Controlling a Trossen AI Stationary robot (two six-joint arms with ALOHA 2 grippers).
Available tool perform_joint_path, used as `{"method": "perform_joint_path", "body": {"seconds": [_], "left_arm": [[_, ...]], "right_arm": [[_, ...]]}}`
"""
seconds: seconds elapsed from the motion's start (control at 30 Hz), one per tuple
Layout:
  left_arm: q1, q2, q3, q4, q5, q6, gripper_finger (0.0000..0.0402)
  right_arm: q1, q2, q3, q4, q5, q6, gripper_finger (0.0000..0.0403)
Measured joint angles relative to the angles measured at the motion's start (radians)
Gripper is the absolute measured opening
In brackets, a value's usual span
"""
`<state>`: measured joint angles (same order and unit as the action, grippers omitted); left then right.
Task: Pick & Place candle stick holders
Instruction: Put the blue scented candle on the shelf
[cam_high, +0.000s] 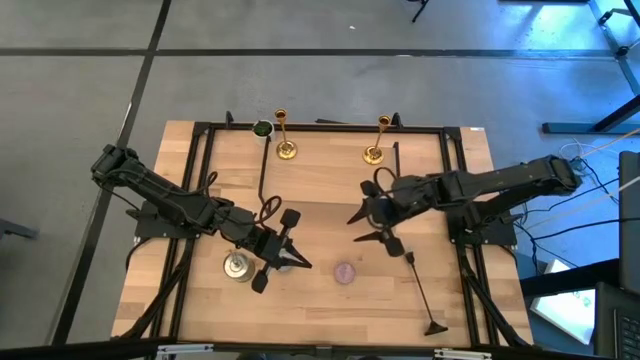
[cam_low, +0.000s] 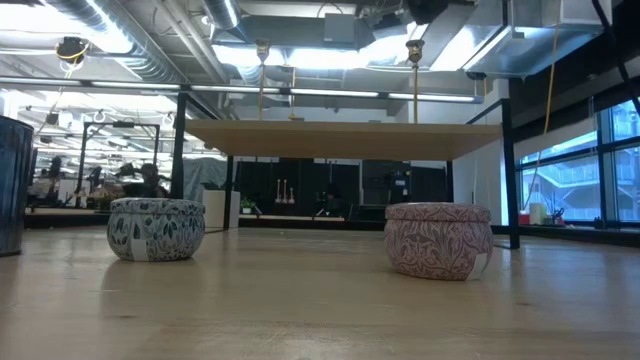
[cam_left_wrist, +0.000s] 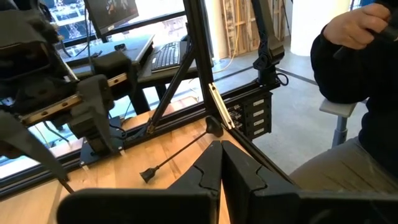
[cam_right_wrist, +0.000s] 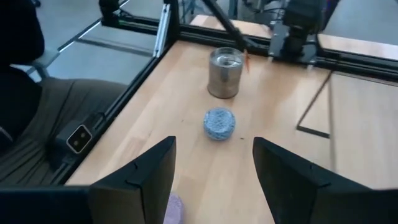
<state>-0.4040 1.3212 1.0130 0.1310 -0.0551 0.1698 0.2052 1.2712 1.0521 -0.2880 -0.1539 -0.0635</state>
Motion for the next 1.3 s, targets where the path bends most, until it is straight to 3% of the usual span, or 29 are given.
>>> {"method": "perform_joint_path", "body": {"seconds": [0.2,0.83,1.3], "left_arm": [[-0.004,0.0,0.0,-0.012,0.001,-0.033,0.0001],[-0.006,0.0,0.0,0.008,-0.015,-0.06,0.0001],[0.035,0.0,0.032,-0.023,0.006,0.044,0.0003]], "right_arm": [[0.03,0.048,0.055,-0.048,-0.003,-0.004,0.0206],[0.149,0.059,0.057,-0.044,0.055,0.001,0.0196],[0.185,0.059,0.057,-0.069,0.107,0.192,0.0196]]}}
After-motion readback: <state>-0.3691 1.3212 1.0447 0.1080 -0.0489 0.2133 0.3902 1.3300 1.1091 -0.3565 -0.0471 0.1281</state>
